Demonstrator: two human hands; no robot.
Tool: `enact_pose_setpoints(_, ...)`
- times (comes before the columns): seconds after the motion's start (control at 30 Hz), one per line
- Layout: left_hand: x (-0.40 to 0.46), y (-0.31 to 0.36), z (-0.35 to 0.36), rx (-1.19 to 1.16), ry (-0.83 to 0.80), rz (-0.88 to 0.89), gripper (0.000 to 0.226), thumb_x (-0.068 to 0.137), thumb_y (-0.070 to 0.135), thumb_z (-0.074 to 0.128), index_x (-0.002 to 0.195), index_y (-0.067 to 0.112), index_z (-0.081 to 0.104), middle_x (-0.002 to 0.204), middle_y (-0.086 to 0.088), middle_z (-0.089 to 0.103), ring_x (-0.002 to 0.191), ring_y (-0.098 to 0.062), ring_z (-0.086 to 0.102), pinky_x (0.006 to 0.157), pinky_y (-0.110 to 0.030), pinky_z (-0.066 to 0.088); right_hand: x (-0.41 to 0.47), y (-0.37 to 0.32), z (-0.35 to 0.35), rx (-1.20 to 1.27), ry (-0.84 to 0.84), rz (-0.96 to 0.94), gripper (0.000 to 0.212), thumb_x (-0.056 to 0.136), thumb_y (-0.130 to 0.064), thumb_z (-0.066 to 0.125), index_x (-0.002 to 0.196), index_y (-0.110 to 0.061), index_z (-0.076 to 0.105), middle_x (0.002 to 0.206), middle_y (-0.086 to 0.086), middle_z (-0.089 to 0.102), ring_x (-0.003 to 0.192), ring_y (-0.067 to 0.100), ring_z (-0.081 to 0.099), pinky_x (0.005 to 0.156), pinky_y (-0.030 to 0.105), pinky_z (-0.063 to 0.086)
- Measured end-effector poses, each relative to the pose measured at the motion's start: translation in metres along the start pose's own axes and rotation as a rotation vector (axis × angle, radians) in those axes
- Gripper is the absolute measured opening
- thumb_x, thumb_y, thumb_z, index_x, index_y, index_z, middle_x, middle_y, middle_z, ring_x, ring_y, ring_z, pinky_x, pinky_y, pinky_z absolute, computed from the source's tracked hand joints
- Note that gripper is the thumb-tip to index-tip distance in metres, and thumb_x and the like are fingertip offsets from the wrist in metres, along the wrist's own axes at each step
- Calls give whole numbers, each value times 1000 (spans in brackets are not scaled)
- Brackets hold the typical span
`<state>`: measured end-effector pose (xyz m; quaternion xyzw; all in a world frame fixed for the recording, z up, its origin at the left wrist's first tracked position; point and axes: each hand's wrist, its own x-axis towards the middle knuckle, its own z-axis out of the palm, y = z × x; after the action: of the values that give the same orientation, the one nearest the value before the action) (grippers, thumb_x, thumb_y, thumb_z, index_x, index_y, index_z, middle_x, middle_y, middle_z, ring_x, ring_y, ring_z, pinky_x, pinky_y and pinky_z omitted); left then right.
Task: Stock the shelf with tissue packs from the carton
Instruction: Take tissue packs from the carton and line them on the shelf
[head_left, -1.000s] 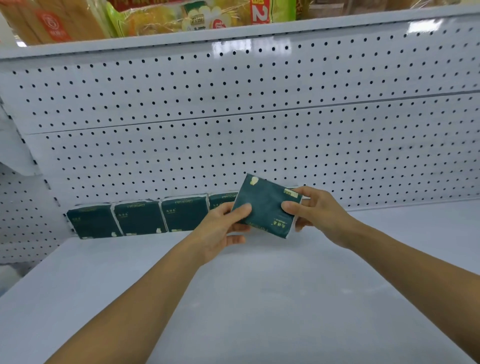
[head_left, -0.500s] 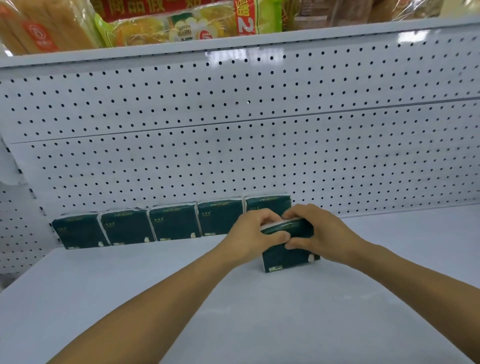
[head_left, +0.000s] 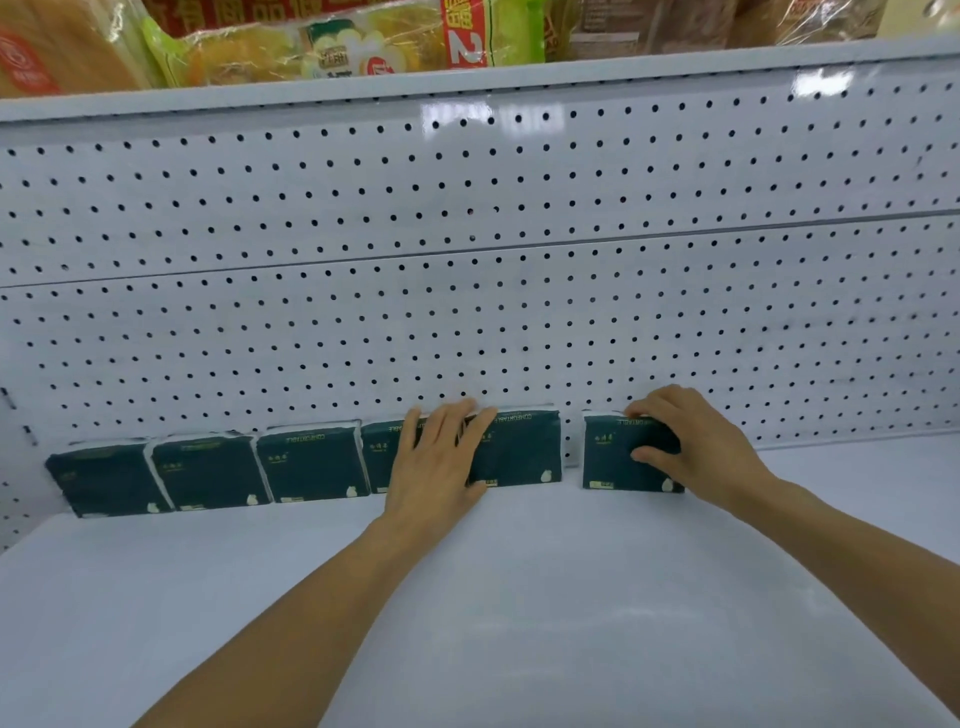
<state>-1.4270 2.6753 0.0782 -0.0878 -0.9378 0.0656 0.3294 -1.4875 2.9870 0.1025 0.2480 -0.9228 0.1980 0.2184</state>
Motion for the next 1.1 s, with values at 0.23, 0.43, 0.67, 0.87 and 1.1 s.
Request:
enact_pose_setpoints(0.23, 12, 5, 7, -2, 31, 3, 92, 53, 43, 89, 133, 21, 47, 121, -2, 56, 112, -25, 54, 105, -52, 43, 23, 4, 17, -120, 72, -109, 44, 80, -25, 78, 121, -20, 63, 121, -1, 53, 110, 19, 47, 77, 29, 41)
enact_pose_setpoints(0.43, 13, 8, 9, 27, 27, -21, 88, 54, 40, 89, 130, 19, 51, 118, -3, 55, 111, -25, 52, 104, -53, 43, 29, -4, 27, -176, 127, -174, 45, 75, -25, 81, 116, -18, 65, 109, 3, 56, 100, 24, 53, 67, 28, 40)
enact_pose_setpoints(0.67, 16, 17, -5, 73, -59, -67, 90, 65, 51, 81, 141, 20, 45, 127, -2, 53, 121, -23, 49, 116, -55, 25, 27, -20, 22, -279, 87, -98, 50, 80, -34, 73, 125, -19, 59, 119, 4, 55, 110, 27, 51, 88, 43, 41)
enact_pose_setpoints(0.87, 13, 20, -53, 25, -178, -167, 91, 91, 69, 44, 157, 27, -3, 159, 3, 21, 149, -19, 14, 123, -50, 0, 13, -70, 10, -248, 181, -142, 69, 84, -46, 67, 143, -21, 40, 145, 9, 45, 132, 34, 42, 107, 54, 35)
enact_pose_setpoints(1.1, -45, 7, -126, -35, -53, -246, 84, 92, 70, 39, 157, 28, 6, 154, 2, 36, 144, -18, 30, 123, -44, 11, -25, -158, -16, 11, 228, -236, 62, 93, -48, 51, 147, -23, 31, 145, 3, 47, 126, 25, 49, 97, 44, 44)
